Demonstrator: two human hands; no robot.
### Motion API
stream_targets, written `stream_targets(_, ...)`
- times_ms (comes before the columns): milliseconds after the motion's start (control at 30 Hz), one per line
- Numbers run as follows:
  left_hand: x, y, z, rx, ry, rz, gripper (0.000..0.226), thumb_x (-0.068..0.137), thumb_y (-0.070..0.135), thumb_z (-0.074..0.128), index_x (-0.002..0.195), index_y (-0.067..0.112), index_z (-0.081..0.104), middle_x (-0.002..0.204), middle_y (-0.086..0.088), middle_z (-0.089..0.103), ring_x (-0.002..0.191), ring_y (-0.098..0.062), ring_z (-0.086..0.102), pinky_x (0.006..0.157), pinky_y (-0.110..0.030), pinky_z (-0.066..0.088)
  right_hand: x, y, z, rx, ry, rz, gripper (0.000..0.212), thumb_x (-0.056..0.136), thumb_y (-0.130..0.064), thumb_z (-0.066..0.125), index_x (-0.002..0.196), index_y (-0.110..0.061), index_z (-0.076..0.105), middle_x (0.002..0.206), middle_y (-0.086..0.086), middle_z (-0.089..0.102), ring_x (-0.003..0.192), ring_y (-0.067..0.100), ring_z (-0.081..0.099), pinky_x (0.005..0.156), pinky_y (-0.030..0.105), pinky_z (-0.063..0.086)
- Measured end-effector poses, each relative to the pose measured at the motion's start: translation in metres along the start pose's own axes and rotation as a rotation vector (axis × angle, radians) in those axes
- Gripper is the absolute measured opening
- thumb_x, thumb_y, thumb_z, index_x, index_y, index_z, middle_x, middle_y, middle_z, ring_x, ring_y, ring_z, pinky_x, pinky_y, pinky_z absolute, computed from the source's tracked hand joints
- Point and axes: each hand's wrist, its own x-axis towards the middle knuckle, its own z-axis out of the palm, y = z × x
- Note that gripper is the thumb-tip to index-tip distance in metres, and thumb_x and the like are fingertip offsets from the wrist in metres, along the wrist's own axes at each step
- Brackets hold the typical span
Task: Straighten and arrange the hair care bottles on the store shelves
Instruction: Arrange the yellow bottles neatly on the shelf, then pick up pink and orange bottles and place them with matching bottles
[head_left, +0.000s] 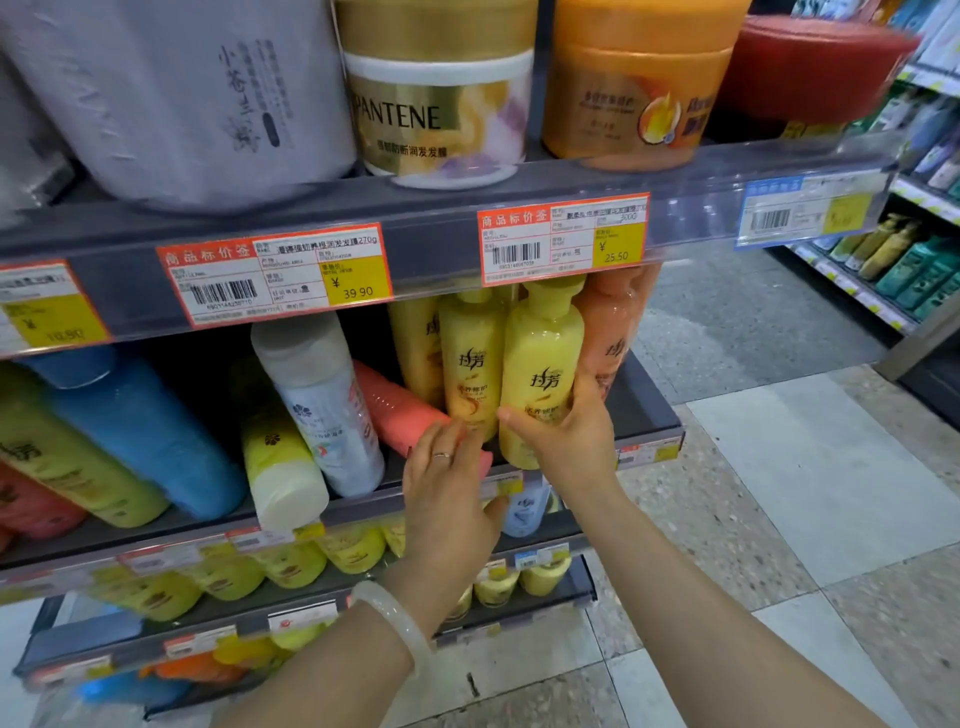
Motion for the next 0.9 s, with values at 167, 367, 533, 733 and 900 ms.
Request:
stream_targets(167,0.015,0.005,-0.002,-0.093,0.009,0.018,0.071,0.074,0.020,0.070,0.137,0.014,0.037,0.146,-0.002,0.036,0.138,-0.021,0.024,0.114,-0.029,0.015,0.009,0.002,0.006,-0.017,0.016,-0.009,0.049,0.064,-0.012,0.081,0.099,-0.024,0.048,0.083,-0.018,0.056,0.072,-0.013,0.054,0.060,0.002,0.042)
stream_targets(367,0.023,0.013,-0.003,-0.122,0.071,-0.058,0.053,0.072,0.010,0.065,0.123,0.016,0.052,0.128,-0.004,0.050,0.117,-0.026,0.041,0.098,-0.032,0.029,0.006,0.011,0.009,-0.095,0.010,-0.033,0.061,0.064,-0.014,0.082,0.112,-0.017,0.046,0.094,-0.007,0.056,0.084,0.008,0.054,0.065,0.008,0.039)
stream_targets(533,0.023,0.011,0.000,-0.142,0.119,-0.114,0.045,0.074,0.004,0.061,0.117,0.015,0.056,0.122,-0.007,0.054,0.114,-0.028,0.044,0.095,-0.032,0.031,0.009,0.015,0.011,-0.171,0.040,0.020,0.067,0.063,-0.020,0.083,0.118,-0.011,0.045,0.102,-0.001,0.053,0.093,0.017,0.052,0.069,0.017,0.033)
stream_targets(733,0.005,-0.003,0.008,-0.171,0.114,-0.074,0.055,0.065,0.006,0.070,0.118,0.013,0.056,0.130,-0.007,0.049,0.124,-0.026,0.039,0.106,-0.033,0.028,0.006,0.018,0.016,-0.251,0.120,0.052,0.075,0.056,-0.037,0.084,0.118,-0.016,0.049,0.117,0.009,0.052,0.112,0.025,0.049,0.087,0.031,0.043)
stream_targets(900,-0.026,-0.024,0.004,-0.320,0.209,-0.122,0.069,0.062,0.003,0.061,0.127,0.018,0.041,0.134,-0.014,0.044,0.125,-0.022,0.032,0.106,-0.039,0.029,-0.040,0.031,0.033,-0.122,0.120,0.080,0.032,0.075,-0.029,0.074,0.091,-0.025,0.046,0.090,0.000,0.051,0.086,0.020,0.054,0.073,0.032,0.047)
